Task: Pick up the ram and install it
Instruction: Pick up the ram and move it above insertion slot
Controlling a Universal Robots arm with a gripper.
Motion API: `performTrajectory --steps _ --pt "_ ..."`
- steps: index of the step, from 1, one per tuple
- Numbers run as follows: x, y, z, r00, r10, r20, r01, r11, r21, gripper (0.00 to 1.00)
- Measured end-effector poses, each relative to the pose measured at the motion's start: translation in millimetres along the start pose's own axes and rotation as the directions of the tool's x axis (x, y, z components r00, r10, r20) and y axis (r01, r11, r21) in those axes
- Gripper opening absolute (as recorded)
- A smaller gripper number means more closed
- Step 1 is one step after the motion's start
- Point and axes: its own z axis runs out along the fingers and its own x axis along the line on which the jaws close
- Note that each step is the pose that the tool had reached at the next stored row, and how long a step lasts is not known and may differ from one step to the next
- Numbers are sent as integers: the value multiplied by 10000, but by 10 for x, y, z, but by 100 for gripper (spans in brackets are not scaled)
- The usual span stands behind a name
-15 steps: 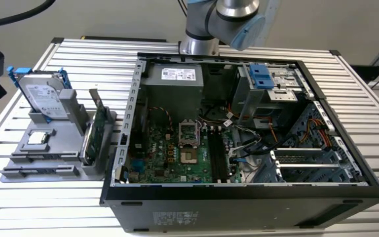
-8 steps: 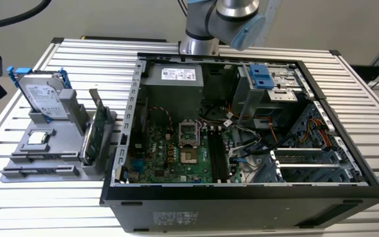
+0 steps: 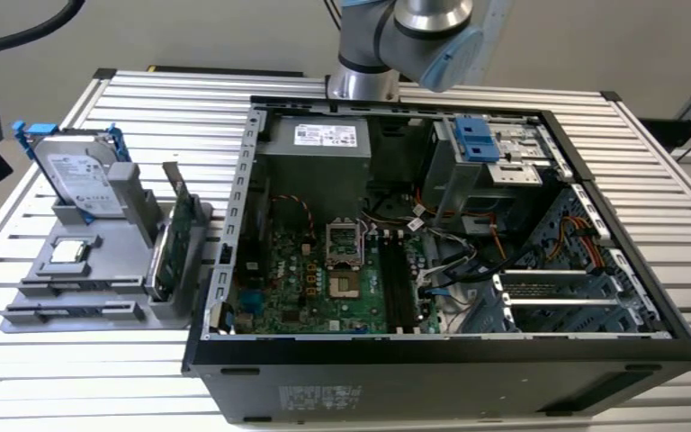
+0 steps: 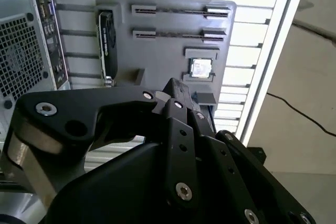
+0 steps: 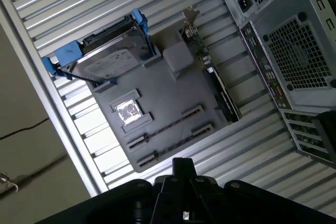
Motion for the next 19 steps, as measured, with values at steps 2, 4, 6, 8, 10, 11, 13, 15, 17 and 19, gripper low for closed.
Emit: performTrajectory --steps 2,4,6,8,10,11,13,15,17,19 --pt "0 0 0 9999 122 6 -122 9999 2 0" --pt "0 0 1 9996 274 14 -274 9996 3 0" --pt "0 0 0 9989 473 24 -473 9989 7 0" --pt "0 0 1 9977 673 34 -673 9977 10 0" --pt "0 0 0 9962 876 44 -876 9962 14 0" --pt "0 0 1 9952 978 49 -978 9952 15 0" --pt "0 0 0 9930 1178 59 -1179 9930 18 0" --pt "0 0 1 9903 1388 70 -1388 9903 20 0" --pt "0 0 1 9872 1595 81 -1595 9872 22 0" --pt "0 0 0 9828 1844 93 -1845 9828 26 0"
